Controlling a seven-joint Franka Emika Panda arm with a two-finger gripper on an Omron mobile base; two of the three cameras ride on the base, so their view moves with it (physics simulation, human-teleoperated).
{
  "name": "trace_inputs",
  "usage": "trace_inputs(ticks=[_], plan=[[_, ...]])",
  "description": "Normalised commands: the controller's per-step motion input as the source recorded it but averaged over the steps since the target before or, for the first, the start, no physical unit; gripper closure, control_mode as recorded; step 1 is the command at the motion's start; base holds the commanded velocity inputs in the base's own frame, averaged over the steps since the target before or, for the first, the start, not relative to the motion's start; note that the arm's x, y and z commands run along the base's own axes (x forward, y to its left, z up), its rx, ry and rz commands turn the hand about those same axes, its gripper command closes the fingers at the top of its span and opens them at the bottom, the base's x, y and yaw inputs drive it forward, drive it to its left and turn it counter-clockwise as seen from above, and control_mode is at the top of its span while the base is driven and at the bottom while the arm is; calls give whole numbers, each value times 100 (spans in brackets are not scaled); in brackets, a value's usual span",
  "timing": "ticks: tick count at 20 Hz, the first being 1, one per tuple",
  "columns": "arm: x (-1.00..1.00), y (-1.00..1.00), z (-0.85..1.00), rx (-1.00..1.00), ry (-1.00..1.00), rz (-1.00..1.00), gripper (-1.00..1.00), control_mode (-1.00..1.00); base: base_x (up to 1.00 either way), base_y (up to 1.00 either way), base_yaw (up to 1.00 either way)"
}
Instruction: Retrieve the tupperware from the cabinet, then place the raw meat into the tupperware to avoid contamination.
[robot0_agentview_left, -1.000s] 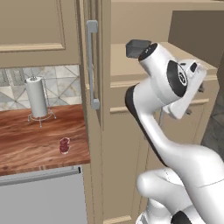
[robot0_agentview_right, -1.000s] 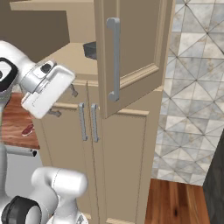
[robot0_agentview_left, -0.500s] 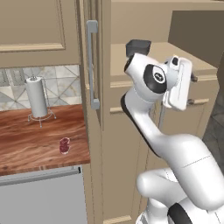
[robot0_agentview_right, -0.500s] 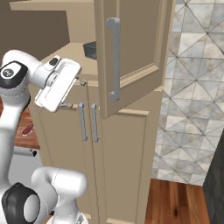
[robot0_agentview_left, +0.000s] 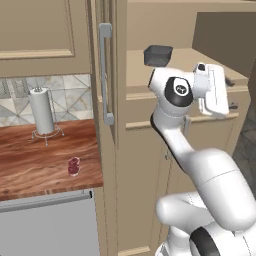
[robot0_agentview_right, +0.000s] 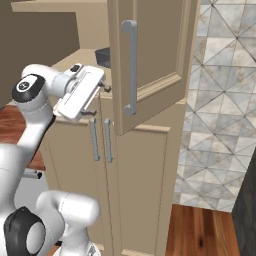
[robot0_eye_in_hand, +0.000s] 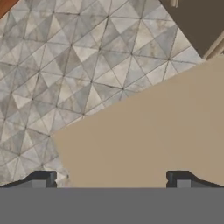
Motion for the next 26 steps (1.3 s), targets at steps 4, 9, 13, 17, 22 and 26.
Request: trace_inputs(ticks=[4,9,13,17,22,26], plan=[[-7,-48,19,-7,25,-4,-100,-100,0,0,0],[-21,-53,22,-4,20,-4,-100,-100,0,0,0],[-34,-56,19,-1,16,-4,-100,-100,0,0,0],[-34,-54,16,0,13,-4,-100,-100,0,0,0],[-28,-52,6,1,3,-1,-100,-100,0,0,0],[-4,-39,0,3,0,0,-100,-100,0,0,0]])
